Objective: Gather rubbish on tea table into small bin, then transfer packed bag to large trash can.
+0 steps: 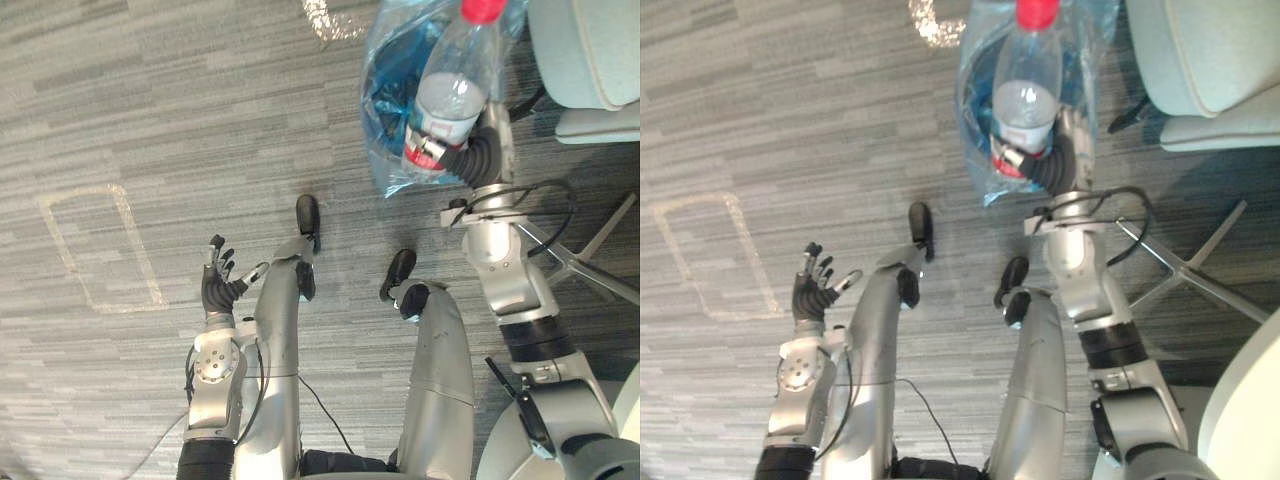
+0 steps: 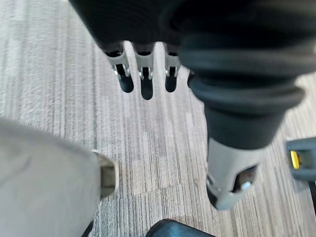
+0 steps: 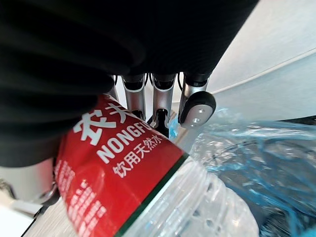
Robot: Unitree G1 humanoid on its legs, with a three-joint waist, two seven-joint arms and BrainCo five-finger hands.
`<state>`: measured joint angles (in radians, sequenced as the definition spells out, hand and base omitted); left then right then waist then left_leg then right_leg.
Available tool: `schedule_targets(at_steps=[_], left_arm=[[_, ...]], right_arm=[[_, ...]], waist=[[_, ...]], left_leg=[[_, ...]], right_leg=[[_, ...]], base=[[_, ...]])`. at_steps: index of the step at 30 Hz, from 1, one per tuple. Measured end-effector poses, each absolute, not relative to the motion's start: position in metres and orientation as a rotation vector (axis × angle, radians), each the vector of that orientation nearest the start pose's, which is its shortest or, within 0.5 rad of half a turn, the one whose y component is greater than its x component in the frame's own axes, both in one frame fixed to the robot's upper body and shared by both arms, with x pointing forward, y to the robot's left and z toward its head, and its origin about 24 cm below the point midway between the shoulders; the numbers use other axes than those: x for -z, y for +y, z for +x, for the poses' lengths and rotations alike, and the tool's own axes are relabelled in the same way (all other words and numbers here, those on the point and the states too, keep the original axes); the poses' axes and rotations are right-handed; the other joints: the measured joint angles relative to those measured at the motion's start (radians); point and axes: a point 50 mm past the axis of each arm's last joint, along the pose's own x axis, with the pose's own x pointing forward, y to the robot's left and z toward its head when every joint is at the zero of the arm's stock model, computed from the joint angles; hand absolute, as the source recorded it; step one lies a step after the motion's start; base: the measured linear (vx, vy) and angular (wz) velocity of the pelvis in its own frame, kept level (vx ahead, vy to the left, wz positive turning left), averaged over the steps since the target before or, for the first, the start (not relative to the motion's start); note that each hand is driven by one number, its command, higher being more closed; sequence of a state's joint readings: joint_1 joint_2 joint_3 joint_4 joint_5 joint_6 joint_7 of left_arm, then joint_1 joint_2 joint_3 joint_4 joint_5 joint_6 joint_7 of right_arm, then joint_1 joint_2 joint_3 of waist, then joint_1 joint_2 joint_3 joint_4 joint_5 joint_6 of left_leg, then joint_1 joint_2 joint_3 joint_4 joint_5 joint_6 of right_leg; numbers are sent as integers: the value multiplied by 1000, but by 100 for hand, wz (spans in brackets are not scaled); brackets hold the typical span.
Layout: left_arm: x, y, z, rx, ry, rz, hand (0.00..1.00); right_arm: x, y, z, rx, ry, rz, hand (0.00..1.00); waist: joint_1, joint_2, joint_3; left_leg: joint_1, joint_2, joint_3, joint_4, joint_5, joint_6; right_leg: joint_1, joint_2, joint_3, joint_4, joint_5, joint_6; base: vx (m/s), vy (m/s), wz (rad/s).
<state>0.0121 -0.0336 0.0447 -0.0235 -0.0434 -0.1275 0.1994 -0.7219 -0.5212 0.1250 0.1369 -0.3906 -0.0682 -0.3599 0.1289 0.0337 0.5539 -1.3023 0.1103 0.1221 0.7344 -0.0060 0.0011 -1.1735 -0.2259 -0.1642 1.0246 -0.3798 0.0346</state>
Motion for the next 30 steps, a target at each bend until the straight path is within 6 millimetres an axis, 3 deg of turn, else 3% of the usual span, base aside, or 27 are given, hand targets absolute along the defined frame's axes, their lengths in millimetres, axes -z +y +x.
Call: schedule_targets(at_steps=[6, 14, 15, 19, 21, 24, 27, 30], left_arm=[[-61, 159, 246, -219, -183, -86, 0], [-68, 153, 245, -202, -226, -58, 0], [-68, 152, 245, -200, -229, -59, 0], [-81, 142, 245, -174, -280, -74, 0], [-101, 149, 266, -192, -352, -37, 0], [-143, 170, 304, -259, -466, 4, 0], [-131, 177, 328, -290, -360, 36, 0], [-126, 174, 336, -287, -307, 33, 0]], right_arm=[[-275, -202, 348, 380, -777, -825, 100], [-305, -214, 354, 452, -803, -802, 100], [-305, -215, 354, 456, -801, -801, 0], [-310, -217, 356, 474, -802, -772, 0], [-312, -211, 357, 466, -815, -756, 0], [-311, -194, 360, 440, -831, -665, 0], [-309, -184, 359, 438, -841, -624, 0], [-312, -172, 354, 418, -885, -599, 0]], waist=[[6, 0, 0], [7, 0, -2], [8, 0, -2], [3, 0, -4], [-2, -1, -5], [-42, -1, -6], [-59, -3, -7], [-69, -5, -9]], left_leg=[[-62, -30, -27, -60, 48, -15], [-91, -37, -44, -98, 82, -19], [-92, -38, -45, -102, 83, -20], [-94, -38, -48, -121, 97, -21], [-95, -28, -46, -123, 104, -12], [-95, -25, -47, -123, 109, -12], [-95, -9, -42, -120, 112, -16], [-95, 4, -41, -114, 112, -16]], right_leg=[[-64, -20, -32, 3, -6, -5], [-96, -25, -52, 1, -6, -6], [-98, -25, -53, 0, -6, -6], [-106, -24, -59, -5, -2, -13], [-108, -16, -63, -14, 6, -24], [-112, -15, -63, -8, 8, -27], [-111, 3, -59, -23, 19, -36], [-111, 14, -59, -25, 23, -40]], base=[[-38, -10, 24], [-38, 14, 9], [-63, 35, 7], [-60, 30, 2], [-52, 25, -10], [-58, 22, -3], [-59, 20, -17], [-52, 8, -16]])
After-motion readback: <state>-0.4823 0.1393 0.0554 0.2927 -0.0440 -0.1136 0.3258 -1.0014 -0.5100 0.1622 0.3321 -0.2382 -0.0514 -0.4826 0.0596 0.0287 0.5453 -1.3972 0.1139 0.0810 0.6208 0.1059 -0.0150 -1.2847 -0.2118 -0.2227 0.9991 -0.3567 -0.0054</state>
